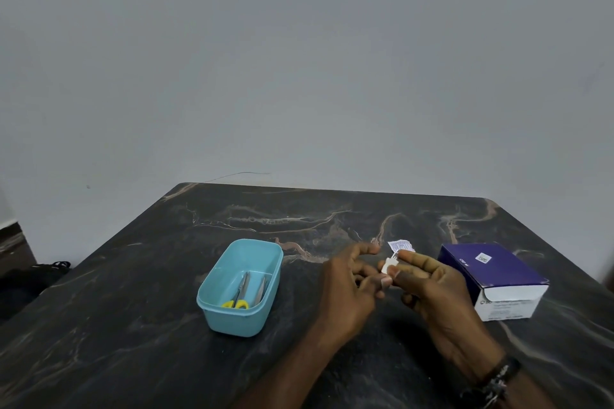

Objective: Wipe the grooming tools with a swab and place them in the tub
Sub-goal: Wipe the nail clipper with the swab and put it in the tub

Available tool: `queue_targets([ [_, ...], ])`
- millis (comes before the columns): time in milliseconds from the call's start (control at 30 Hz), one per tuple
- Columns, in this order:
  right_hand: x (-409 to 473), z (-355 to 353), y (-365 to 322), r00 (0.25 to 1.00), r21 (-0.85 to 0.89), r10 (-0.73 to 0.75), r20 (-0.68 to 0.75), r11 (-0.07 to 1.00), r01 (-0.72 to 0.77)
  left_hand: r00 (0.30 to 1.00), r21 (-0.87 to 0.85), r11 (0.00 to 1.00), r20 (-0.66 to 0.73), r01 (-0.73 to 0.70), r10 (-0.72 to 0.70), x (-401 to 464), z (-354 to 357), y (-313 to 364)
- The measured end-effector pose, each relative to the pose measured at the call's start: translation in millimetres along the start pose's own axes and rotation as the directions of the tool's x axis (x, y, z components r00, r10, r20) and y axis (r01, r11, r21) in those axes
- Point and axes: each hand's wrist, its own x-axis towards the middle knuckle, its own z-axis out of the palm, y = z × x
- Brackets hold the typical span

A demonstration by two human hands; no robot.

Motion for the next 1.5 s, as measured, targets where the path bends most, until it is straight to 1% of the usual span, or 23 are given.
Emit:
queue_targets([
  [167, 6.1, -6.0, 0.4, 0.995, 0.078, -0.026, -0.094, 0.996, 0.033, 0.998, -0.017, 1.000, 0.058, 0.007, -0.006, -2.8, 3.8, 4.0],
  [233, 7.4, -7.4, 0.4, 0.994, 0.093, -0.028, -0.108, 0.995, 0.038, 0.998, -0.015, 1.000, 0.064, 0.008, -0.007, -3.7, 5.0, 3.9],
  [300, 6.8, -6.4, 1.6, 0.996, 0.085, -0.015, -0.093, 0.996, 0.023, 0.998, -0.005, 1.000, 0.055, 0.004, -0.003, -3.9, 4.9, 3.2],
  [433, 4.2, -0.8, 4.9, 1.000, 0.018, 0.016, -0.024, 1.000, -0.015, 1.000, 0.008, 1.000, -0.007, 0.018, -0.018, -3.0, 1.5, 3.3],
  [533, 3.9, -0.9, 4.2, 1.000, 0.016, 0.019, -0.021, 1.000, -0.018, 1.000, 0.023, 1.000, -0.018, 0.018, -0.018, -2.5, 1.4, 4.5],
  [767, 9.4, -8.1, 1.7, 0.989, 0.092, -0.022, -0.146, 0.995, 0.036, 0.998, 0.013, 1.000, 0.061, 0.005, -0.006, -4.9, 6.4, 4.5],
  [867, 8.0, -7.0, 2.6, 0.992, 0.098, -0.008, -0.122, 0.995, 0.020, 0.999, 0.022, 1.000, 0.047, -0.006, 0.005, -5.2, 6.6, 3.3],
  [1000, 4.4, -0.3, 4.8, 0.999, 0.046, 0.040, -0.024, 0.998, -0.039, 1.000, 0.004, 1.000, -0.014, -0.002, 0.002, -2.6, 1.4, 3.6],
  [1067, 4.0, 0.1, 4.5, 0.999, 0.049, 0.046, -0.004, 0.998, -0.045, 1.000, -0.011, 1.000, -0.018, 0.012, -0.012, -1.6, 0.7, 3.7],
  [1167, 5.2, -2.2, 3.6, 0.999, 0.058, 0.011, -0.038, 0.998, -0.009, 1.000, -0.015, 1.000, 0.000, 0.012, -0.012, -1.1, 2.4, 3.8],
  [1333, 8.7, -9.1, 0.8, 0.992, 0.128, -0.023, -0.127, 0.991, 0.039, 0.999, -0.013, 1.000, 0.053, 0.009, -0.008, -3.6, 6.3, 6.3],
  [1400, 7.7, -8.5, 0.6, 0.993, 0.128, -0.022, -0.118, 0.991, 0.037, 0.999, -0.009, 1.000, 0.048, 0.004, -0.004, -4.6, 6.8, 6.1],
  [1500, 5.0, -3.9, 3.1, 0.998, 0.086, -0.003, -0.062, 0.996, 0.008, 1.000, -0.004, 1.000, 0.015, -0.008, 0.008, -3.7, 4.2, 4.0],
])
